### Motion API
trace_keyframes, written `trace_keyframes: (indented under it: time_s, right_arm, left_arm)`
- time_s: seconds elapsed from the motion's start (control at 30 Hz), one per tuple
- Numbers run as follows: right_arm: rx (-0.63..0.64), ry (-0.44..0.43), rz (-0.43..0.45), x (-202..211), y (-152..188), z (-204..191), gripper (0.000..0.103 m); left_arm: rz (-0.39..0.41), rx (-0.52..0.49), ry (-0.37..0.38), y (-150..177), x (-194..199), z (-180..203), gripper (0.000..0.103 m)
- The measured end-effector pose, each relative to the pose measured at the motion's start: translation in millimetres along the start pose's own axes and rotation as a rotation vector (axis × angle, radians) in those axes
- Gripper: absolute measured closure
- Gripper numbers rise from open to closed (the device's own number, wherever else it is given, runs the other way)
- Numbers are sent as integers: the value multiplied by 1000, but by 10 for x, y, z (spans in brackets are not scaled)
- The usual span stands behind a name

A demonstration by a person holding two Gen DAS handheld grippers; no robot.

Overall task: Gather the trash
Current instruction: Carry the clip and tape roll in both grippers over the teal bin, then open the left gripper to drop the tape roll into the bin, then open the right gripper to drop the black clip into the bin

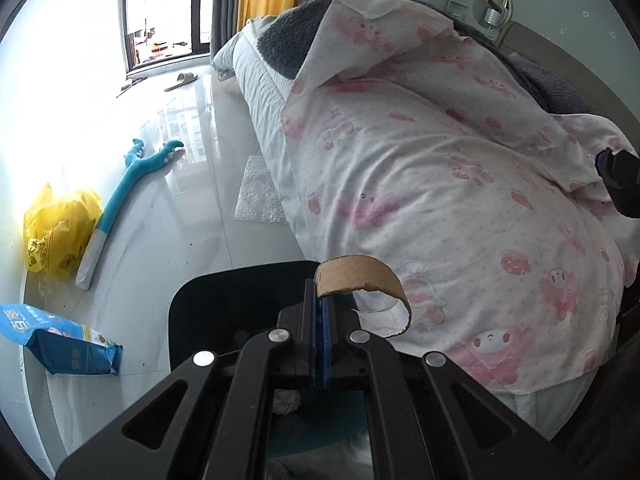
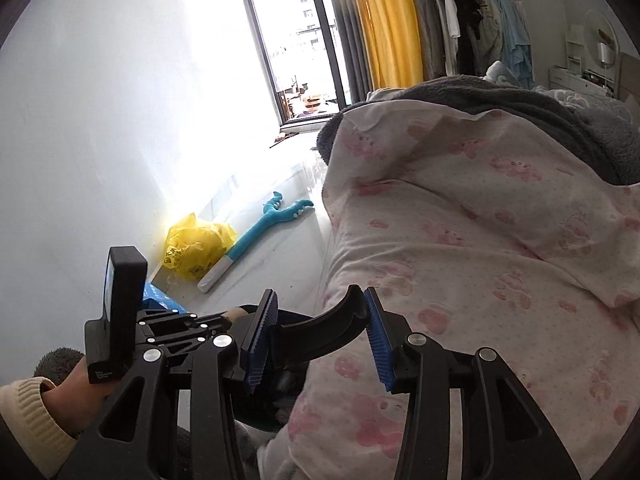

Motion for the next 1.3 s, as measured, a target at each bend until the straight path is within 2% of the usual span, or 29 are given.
trace_keyframes:
  time_s: [0.27,0.4,0.7,0.97,1.0,1.07,1.1,1.13,1.27,1.3]
  right_arm:
    - [42,-47,-41,-315,-9,-409,58]
    - [42,-62,-67,-472,-16,-532,58]
    - [50,-74,-125,-759,34,-715,58]
    - [62,-69,-186,-993,115,-813,58]
    - [64,-67,-198,-1032,135,-836,58]
    - [71,-65,-212,-1075,150,-867,58]
    - [76,-61,-220,-1108,164,-882,58]
    - [82,-55,-233,-1148,186,-899,58]
    - [83,-45,-276,-1291,256,-932,58]
    - [78,-41,-289,-1338,280,-932,58]
  left_arm:
    - [-153,65,-56,226,-193,-364,99]
    - [-217,126,-37,354,-265,-536,99]
    - [-337,140,-34,628,-400,-722,99]
    - [-410,162,-29,786,-502,-859,97]
    - [-414,169,-28,803,-497,-880,94]
    - [-403,180,-35,814,-469,-918,75]
    - [-390,185,-38,816,-455,-935,55]
    - [-379,188,-39,821,-430,-953,48]
    - [-325,190,-36,830,-317,-1033,44]
    - [-285,180,-42,816,-234,-1043,40]
Point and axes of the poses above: each gripper's, at about its wrist camera, not at the fingertips, and x roughly against the way its jaws point, z to its right, y to its underside, the point moved 2 cm from there along -x, roughly the way its jaws point, and after that the axes turned 2 degrees about y, right-handed, at the moved point
